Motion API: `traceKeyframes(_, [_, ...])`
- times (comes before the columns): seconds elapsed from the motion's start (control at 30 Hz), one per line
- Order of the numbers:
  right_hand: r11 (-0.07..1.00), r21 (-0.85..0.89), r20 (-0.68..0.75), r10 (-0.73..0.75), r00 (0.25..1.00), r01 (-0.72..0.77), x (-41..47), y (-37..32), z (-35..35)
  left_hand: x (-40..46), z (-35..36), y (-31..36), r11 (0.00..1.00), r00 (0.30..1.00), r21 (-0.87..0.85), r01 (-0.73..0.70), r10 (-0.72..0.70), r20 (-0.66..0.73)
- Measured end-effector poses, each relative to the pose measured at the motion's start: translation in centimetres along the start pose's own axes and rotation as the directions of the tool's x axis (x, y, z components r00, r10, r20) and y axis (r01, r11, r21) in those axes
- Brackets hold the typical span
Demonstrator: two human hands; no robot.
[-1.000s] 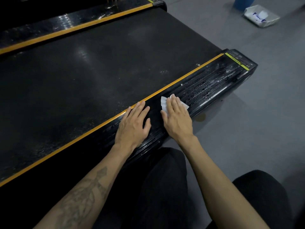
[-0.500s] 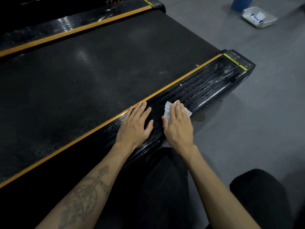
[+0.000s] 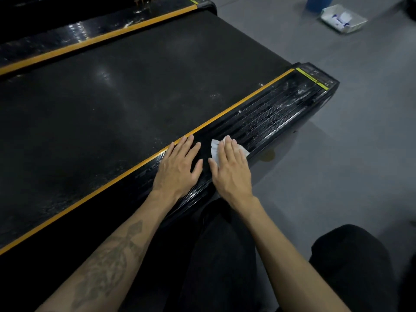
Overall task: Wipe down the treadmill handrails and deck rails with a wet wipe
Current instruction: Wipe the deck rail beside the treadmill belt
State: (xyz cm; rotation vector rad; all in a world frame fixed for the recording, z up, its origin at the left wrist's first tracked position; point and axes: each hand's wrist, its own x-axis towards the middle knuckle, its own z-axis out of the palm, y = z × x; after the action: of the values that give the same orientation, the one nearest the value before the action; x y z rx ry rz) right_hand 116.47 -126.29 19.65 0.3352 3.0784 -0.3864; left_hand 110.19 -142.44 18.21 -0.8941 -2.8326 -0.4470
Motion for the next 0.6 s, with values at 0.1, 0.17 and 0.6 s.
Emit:
traceKeyframes(0.1, [0.998,-0.014,0.021,-0.054,0.998,0.054,1.3,1.9,-1.0,0.0,-0.1,0.1,1.000,1.000,0.004,-0.020,0.020,-0.009])
traceKeyframes(0.17, [1.000,-0.006,-0.010,-0.001,1.000,0.001,0.5,2.7,-1.0,0.0,-0.1,0.2,1.000,1.000,0.002,-0.020,0.020,-0.016])
traceKeyframes(0.6, [1.000,0.009,-0.038,0.015,0.999,-0.015,-0.7,2.8,-1.1,0.3,-0.4,0.7,1.000,1.000,0.014,0.015,-0.015,-0.012])
